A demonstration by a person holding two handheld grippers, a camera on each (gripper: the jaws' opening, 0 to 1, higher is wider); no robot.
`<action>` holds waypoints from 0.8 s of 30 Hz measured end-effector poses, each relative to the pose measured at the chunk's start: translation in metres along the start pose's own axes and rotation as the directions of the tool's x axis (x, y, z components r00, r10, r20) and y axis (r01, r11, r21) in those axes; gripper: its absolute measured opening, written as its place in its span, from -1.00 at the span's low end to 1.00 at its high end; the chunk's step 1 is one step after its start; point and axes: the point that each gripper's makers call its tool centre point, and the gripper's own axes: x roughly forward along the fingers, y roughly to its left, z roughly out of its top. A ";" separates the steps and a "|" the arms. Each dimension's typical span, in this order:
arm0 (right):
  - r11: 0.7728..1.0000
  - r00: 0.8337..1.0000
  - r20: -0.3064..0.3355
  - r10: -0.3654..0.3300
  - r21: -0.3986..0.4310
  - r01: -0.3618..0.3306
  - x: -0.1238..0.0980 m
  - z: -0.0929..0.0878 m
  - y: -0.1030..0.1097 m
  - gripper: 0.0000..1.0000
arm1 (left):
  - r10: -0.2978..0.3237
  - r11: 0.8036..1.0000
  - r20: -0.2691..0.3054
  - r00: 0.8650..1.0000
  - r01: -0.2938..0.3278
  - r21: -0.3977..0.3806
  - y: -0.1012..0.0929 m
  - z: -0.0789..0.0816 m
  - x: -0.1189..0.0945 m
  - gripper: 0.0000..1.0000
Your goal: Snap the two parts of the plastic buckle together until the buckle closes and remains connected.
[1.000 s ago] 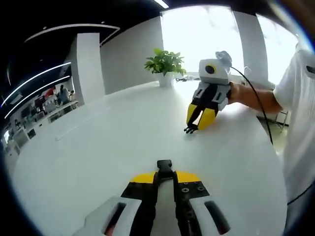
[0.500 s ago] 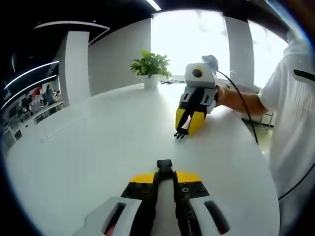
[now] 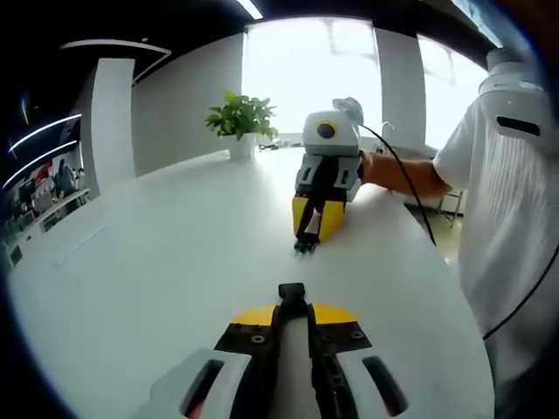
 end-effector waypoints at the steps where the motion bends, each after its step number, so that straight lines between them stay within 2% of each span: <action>1: 1.000 1.000 -0.004 0.002 -0.004 -0.002 0.000 0.000 0.002 -0.75 | -0.008 1.000 0.000 1.000 0.008 0.003 -0.001 0.000 0.000 -0.77; 14: 0.996 0.998 -0.014 0.054 -0.069 -0.055 0.008 0.005 0.019 -0.75 | -0.086 0.995 -0.003 0.996 0.086 0.046 -0.006 0.004 0.006 -0.77; 24: 0.993 0.997 -0.018 0.081 -0.089 -0.082 0.011 0.006 0.020 -0.75 | -0.140 0.987 -0.006 0.990 0.140 0.078 -0.011 0.008 0.009 -0.77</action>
